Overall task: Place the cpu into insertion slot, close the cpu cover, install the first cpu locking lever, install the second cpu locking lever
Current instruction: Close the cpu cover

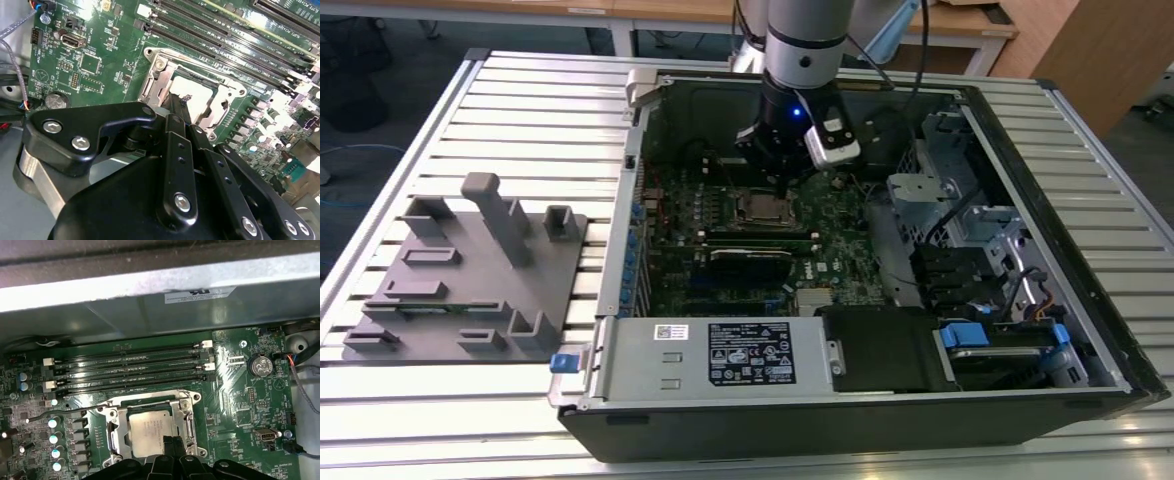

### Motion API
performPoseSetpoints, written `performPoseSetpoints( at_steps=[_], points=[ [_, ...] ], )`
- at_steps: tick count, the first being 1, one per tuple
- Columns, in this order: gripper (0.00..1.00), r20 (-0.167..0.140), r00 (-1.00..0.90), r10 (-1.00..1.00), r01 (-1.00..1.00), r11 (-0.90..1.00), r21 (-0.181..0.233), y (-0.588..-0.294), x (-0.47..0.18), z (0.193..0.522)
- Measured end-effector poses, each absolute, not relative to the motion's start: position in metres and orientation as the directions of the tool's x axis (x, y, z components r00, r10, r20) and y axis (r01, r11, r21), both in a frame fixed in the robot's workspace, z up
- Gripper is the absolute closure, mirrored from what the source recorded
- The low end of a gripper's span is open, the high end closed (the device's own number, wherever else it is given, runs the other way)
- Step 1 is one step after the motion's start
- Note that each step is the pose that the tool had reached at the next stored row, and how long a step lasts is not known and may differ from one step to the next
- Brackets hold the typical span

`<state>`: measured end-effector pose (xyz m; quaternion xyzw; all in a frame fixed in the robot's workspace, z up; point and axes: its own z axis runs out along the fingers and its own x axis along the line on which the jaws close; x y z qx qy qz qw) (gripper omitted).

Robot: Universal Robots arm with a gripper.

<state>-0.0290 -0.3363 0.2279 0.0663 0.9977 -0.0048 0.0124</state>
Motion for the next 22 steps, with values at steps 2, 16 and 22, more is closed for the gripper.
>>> performPoseSetpoints(
  at_steps=[2,16,22],
  points=[
    [0.90,-0.028,-0.991,0.132,0.133,0.991,-0.008,-0.336,-0.030,0.227],
    [0.90,-0.039,-0.990,0.132,0.133,0.991,-0.006,-0.336,-0.058,0.218],
    [0.90,-0.039,-0.990,0.132,0.132,0.991,-0.006,-0.336,-0.059,0.217]
  ],
)
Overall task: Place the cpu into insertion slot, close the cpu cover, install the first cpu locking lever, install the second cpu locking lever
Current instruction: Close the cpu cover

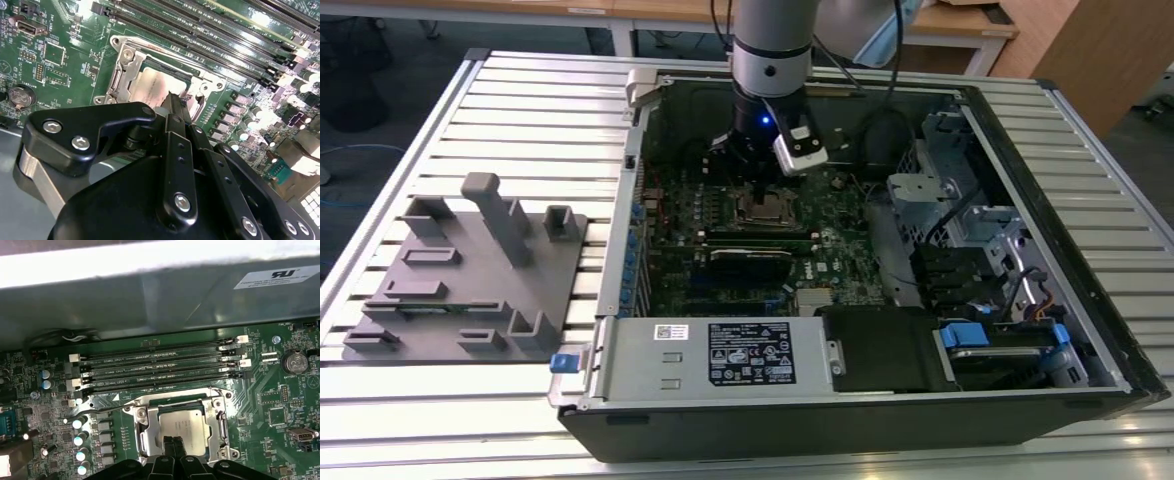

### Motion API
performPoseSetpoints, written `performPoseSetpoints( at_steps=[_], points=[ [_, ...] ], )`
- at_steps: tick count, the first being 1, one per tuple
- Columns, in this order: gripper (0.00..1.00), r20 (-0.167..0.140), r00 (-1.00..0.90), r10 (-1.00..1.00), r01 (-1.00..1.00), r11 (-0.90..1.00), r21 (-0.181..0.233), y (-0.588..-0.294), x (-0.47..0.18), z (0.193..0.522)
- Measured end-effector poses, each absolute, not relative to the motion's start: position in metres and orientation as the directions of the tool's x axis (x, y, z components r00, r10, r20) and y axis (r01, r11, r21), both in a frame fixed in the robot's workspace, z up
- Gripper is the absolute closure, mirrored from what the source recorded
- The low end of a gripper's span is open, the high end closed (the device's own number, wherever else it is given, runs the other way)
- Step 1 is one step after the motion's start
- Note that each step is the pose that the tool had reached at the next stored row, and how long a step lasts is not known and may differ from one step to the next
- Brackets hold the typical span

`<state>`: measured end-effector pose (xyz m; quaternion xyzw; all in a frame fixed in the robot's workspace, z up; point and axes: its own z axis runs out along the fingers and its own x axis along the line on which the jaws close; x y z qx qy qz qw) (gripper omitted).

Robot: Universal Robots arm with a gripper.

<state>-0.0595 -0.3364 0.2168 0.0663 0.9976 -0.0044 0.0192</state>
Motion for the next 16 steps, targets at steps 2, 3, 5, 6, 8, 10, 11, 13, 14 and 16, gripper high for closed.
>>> performPoseSetpoints(
  at_steps=[2,3,5,6,8,10,11,13,14,16],
  points=[
    [0.90,-0.039,-0.990,0.132,0.133,0.991,-0.006,-0.336,-0.060,0.217],
    [0.90,-0.039,-0.990,0.132,0.133,0.991,-0.006,-0.336,-0.060,0.217],
    [0.90,-0.041,-0.990,0.132,0.133,0.991,-0.006,-0.336,-0.063,0.216],
    [0.90,-0.041,-0.990,0.132,0.132,0.991,-0.006,-0.336,-0.065,0.216],
    [0.90,-0.042,-0.990,0.132,0.133,0.991,-0.006,-0.336,-0.068,0.215],
    [0.90,-0.043,-0.990,0.132,0.133,0.991,-0.006,-0.336,-0.071,0.212],
    [0.90,-0.044,-0.990,0.132,0.133,0.991,-0.007,-0.336,-0.072,0.211],
    [0.90,-0.044,-0.990,0.132,0.133,0.991,-0.008,-0.336,-0.073,0.209],
    [0.90,-0.045,-0.990,0.132,0.133,0.991,-0.008,-0.336,-0.074,0.209],
    [0.90,-0.045,-0.990,0.132,0.133,0.991,-0.008,-0.336,-0.076,0.208]
  ],
)
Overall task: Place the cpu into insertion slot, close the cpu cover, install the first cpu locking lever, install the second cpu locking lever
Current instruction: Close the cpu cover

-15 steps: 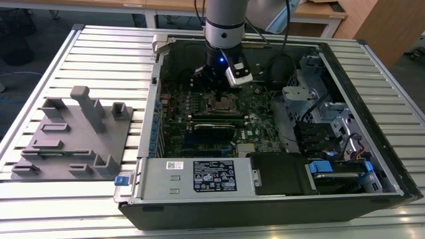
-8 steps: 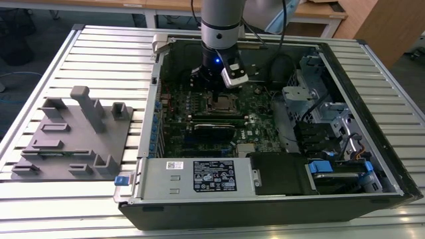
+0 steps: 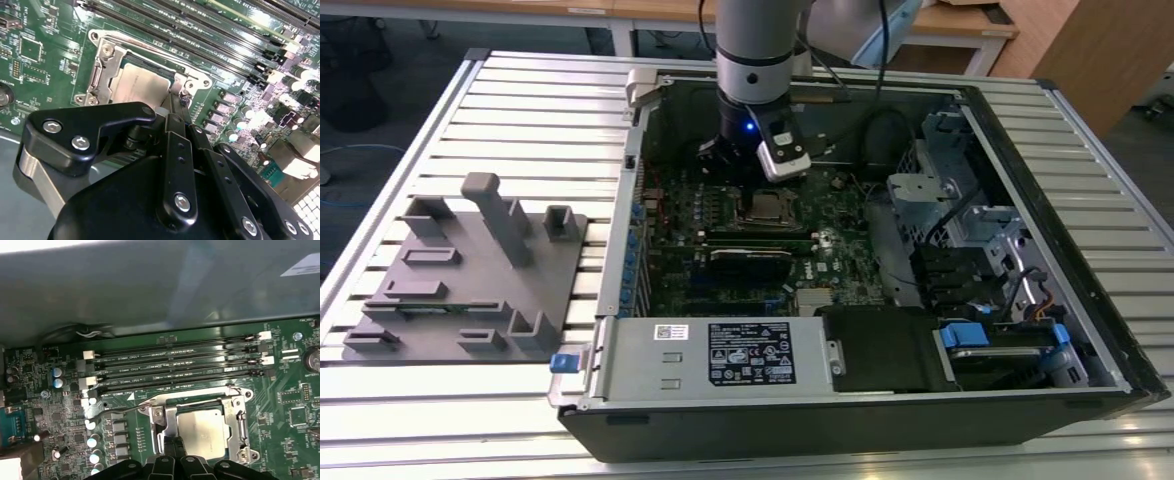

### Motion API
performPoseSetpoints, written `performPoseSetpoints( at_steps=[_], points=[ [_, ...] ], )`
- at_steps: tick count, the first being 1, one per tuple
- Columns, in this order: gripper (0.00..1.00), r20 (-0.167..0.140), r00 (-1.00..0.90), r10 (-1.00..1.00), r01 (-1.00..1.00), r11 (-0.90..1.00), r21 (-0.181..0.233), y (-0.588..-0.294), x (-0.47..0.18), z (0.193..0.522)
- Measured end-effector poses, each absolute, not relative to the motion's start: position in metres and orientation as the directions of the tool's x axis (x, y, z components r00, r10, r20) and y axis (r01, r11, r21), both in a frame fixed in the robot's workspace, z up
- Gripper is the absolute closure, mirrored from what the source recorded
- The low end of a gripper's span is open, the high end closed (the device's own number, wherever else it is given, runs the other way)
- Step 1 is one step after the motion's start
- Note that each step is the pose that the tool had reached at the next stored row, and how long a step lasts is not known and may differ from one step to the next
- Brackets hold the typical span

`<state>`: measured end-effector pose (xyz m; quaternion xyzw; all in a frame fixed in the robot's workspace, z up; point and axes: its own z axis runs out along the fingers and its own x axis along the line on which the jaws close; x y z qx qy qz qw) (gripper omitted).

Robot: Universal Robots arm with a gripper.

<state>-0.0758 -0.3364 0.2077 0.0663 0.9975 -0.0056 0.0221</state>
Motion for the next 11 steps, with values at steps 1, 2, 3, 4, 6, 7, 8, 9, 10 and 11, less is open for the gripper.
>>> performPoseSetpoints(
  at_steps=[1,2,3,4,6,7,8,9,10,11],
  points=[
    [0.90,-0.045,-0.990,0.132,0.133,0.991,-0.008,-0.3364,-0.0766,0.2073],
    [0.90,-0.045,-0.990,0.132,0.133,0.991,-0.008,-0.3363,-0.0774,0.2070],
    [0.90,-0.045,-0.990,0.132,0.133,0.991,-0.008,-0.3363,-0.0782,0.2066],
    [0.90,-0.046,-0.990,0.132,0.133,0.991,-0.008,-0.3363,-0.0788,0.2056],
    [0.90,-0.046,-0.990,0.132,0.133,0.991,-0.008,-0.3363,-0.0800,0.2034],
    [0.90,-0.046,-0.990,0.132,0.133,0.991,-0.008,-0.3363,-0.0805,0.2026],
    [0.90,-0.046,-0.990,0.132,0.133,0.991,-0.008,-0.3363,-0.0810,0.2019],
    [0.90,-0.046,-0.990,0.132,0.133,0.991,-0.009,-0.3364,-0.0815,0.2016],
    [0.90,-0.046,-0.990,0.132,0.133,0.991,-0.009,-0.3364,-0.0817,0.2016],
    [0.90,-0.046,-0.990,0.132,0.133,0.991,-0.009,-0.3363,-0.0817,0.2016]
  ],
)
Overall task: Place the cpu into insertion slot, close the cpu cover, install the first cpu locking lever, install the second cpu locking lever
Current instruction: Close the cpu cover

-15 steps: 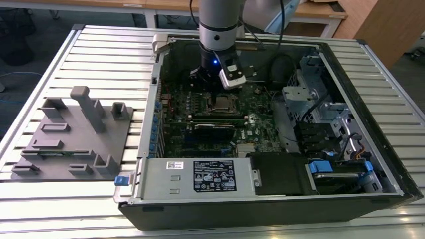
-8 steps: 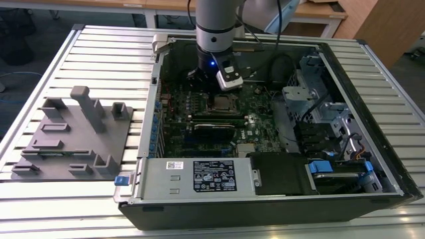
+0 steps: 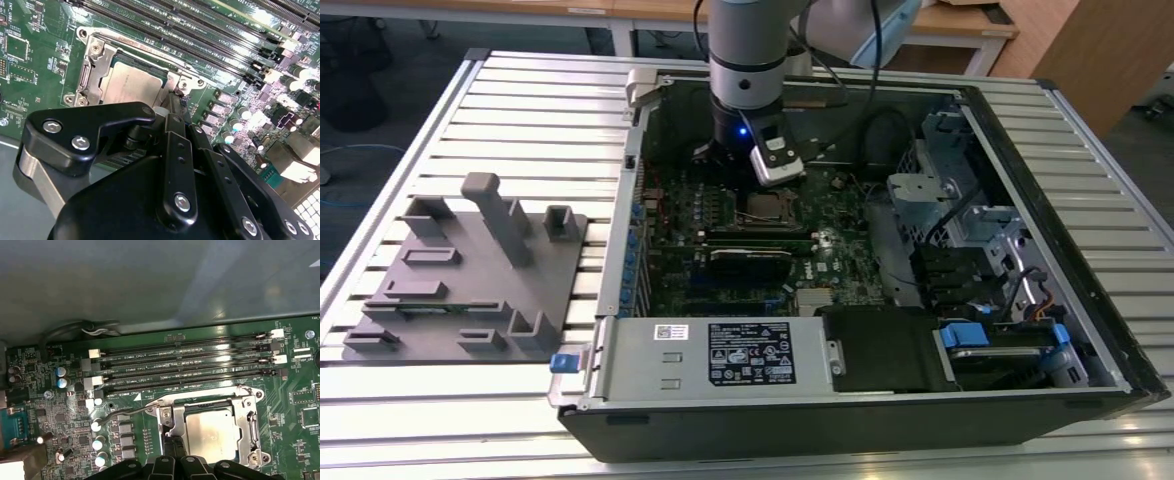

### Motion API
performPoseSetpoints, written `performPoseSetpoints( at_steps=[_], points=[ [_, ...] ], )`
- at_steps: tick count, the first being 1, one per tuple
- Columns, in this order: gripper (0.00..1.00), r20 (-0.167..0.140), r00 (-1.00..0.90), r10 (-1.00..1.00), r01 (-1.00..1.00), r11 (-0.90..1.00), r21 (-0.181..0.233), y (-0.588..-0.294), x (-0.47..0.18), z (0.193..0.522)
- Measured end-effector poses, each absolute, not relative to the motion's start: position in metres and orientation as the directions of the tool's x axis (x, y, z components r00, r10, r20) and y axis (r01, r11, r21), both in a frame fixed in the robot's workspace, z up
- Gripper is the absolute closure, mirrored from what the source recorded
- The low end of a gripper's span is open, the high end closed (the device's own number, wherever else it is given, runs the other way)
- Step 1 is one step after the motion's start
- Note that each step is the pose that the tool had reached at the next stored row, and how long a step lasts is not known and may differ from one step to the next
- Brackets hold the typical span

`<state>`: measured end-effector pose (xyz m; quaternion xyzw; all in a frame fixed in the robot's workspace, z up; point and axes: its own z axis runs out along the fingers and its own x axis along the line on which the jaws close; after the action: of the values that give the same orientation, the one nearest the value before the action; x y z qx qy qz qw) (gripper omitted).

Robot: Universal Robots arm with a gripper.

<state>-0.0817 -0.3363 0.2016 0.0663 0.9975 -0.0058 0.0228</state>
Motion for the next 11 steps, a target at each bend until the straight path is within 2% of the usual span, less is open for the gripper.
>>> performPoseSetpoints(
  at_steps=[11],
  points=[
    [0.90,-0.047,-0.990,0.132,0.133,0.991,-0.009,-0.3364,-0.0821,0.1975]
  ],
)
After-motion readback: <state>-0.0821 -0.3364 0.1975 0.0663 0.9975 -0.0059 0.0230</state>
